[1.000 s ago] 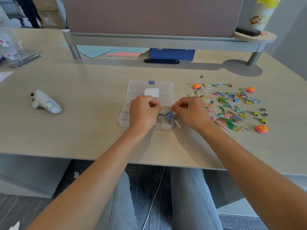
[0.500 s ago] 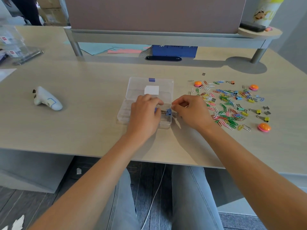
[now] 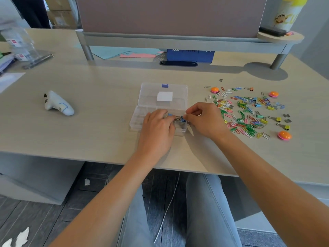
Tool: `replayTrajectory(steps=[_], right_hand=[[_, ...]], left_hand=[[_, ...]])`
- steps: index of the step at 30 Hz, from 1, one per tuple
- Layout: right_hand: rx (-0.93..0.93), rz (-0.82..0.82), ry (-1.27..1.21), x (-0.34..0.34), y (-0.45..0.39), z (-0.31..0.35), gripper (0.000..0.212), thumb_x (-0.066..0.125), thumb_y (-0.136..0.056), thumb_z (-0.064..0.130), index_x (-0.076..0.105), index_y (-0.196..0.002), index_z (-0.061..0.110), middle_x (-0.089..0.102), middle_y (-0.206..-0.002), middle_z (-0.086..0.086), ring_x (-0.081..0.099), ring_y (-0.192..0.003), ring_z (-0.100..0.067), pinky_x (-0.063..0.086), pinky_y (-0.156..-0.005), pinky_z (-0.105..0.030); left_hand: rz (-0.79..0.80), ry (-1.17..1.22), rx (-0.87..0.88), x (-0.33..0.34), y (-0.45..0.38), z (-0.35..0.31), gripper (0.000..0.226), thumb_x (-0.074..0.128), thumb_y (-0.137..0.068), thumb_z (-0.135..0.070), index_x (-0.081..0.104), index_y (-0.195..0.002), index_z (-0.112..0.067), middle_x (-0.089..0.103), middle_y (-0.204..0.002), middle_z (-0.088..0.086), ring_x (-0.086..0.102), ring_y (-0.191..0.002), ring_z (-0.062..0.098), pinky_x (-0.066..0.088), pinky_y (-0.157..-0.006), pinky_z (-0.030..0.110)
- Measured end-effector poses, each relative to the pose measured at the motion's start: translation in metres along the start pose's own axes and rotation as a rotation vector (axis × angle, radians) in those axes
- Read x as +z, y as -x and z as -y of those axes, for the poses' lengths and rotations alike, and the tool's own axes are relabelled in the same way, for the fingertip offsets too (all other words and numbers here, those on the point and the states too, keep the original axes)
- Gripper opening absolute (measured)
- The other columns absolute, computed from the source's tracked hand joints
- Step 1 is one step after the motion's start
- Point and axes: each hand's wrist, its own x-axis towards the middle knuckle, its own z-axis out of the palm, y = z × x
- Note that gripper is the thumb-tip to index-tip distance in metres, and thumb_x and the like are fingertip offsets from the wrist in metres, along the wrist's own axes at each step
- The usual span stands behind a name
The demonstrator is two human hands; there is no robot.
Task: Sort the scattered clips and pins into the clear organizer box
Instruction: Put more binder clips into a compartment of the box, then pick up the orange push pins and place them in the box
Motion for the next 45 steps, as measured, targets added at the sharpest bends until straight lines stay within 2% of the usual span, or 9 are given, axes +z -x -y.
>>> replayTrajectory(steps=[7,17,21,25,28,30,33,36,45], right_hand=[[-0.011,0.001,-0.014,0.002,0.006,0.007,0.008,0.075,-0.086,0.023,0.075,-0.09,0.016,0.073,-0.077,0.004,0.071,-0.073,-0.014,0.06,-0.077,-0.042],[0.056,-0.143,0.049,-0.073,-0.005,-0.029,0.008,0.07,-0.091,0.022,0.076,-0.088,0.017,0.071,-0.076,0.006,0.066,-0.069,-0.012,0.056,-0.069,-0.034],[0.117,-0.172,0.065,-0.103,-0.018,-0.053,0.009,0.069,-0.092,0.019,0.073,-0.086,0.015,0.068,-0.072,0.004,0.062,-0.064,-0.011,0.046,-0.055,-0.019],[0.178,-0.202,0.142,-0.125,-0.039,-0.078,0.007,0.068,-0.092,0.023,0.074,-0.088,0.02,0.068,-0.073,0.01,0.062,-0.066,-0.008,0.042,-0.057,-0.023],[0.229,-0.238,0.208,-0.142,-0.057,-0.098,0.009,0.068,-0.09,0.026,0.074,-0.095,0.022,0.066,-0.079,0.014,0.065,-0.079,-0.014,0.05,-0.066,-0.029],[0.26,-0.281,0.303,-0.156,-0.069,-0.112,0.019,0.067,-0.089,0.031,0.071,-0.106,0.023,0.066,-0.09,0.011,0.064,-0.091,-0.019,0.054,-0.077,-0.035],[0.325,-0.313,0.457,-0.175,-0.088,-0.135,0.039,0.066,-0.09,0.035,0.062,-0.126,0.021,0.062,-0.119,-0.002,0.06,-0.108,-0.025,0.05,-0.083,-0.037],[0.416,-0.305,0.536,-0.189,-0.105,-0.15,0.048,0.065,-0.09,0.035,0.056,-0.135,0.018,0.055,-0.131,-0.008,0.057,-0.117,-0.03,0.051,-0.089,-0.042],[0.476,-0.269,0.612,-0.2,-0.127,-0.166,0.034,0.059,-0.089,0.035,0.064,-0.112,0.011,0.059,-0.116,-0.01,0.061,-0.1,-0.032,0.054,-0.078,-0.04]], left_hand=[[0.036,-0.006,-0.032,-0.006,0.0,0.001,0.029,0.052,-0.098,-0.018,0.068,-0.122,-0.014,0.064,-0.118,0.005,0.056,-0.11,0.026,0.044,-0.099,0.046],[0.133,0.033,0.031,0.021,-0.071,-0.064,0.031,0.047,-0.099,-0.03,0.066,-0.119,-0.017,0.063,-0.115,0.004,0.057,-0.107,0.026,0.045,-0.09,0.041],[0.205,0.055,0.035,0.041,-0.11,-0.092,0.035,0.048,-0.1,-0.037,0.061,-0.125,-0.016,0.062,-0.117,0.004,0.057,-0.109,0.024,0.047,-0.087,0.041],[0.277,0.021,-0.006,0.073,-0.147,-0.104,0.038,0.055,-0.098,-0.042,0.06,-0.122,-0.013,0.062,-0.113,0.004,0.059,-0.101,0.024,0.054,-0.082,0.042],[0.304,-0.046,-0.05,0.096,-0.172,-0.109,0.035,0.057,-0.097,-0.041,0.06,-0.113,-0.01,0.058,-0.108,0.007,0.057,-0.099,0.027,0.051,-0.078,0.042],[0.309,-0.077,-0.091,0.107,-0.185,-0.109,0.035,0.056,-0.096,-0.042,0.061,-0.108,-0.01,0.056,-0.106,0.009,0.056,-0.099,0.03,0.048,-0.077,0.042],[0.333,-0.084,-0.151,0.121,-0.198,-0.107,0.036,0.06,-0.094,-0.046,0.061,-0.102,-0.011,0.053,-0.101,0.007,0.055,-0.098,0.029,0.049,-0.079,0.043],[0.339,-0.105,-0.157,0.13,-0.204,-0.103,0.034,0.063,-0.091,-0.046,0.058,-0.088,-0.013,0.056,-0.095,0.005,0.056,-0.092,0.029,0.049,-0.075,0.042],[0.295,-0.153,-0.134,0.14,-0.208,-0.1,0.024,0.06,-0.095,-0.034,0.067,-0.089,-0.012,0.058,-0.093,0.006,0.057,-0.088,0.03,0.049,-0.074,0.043]])
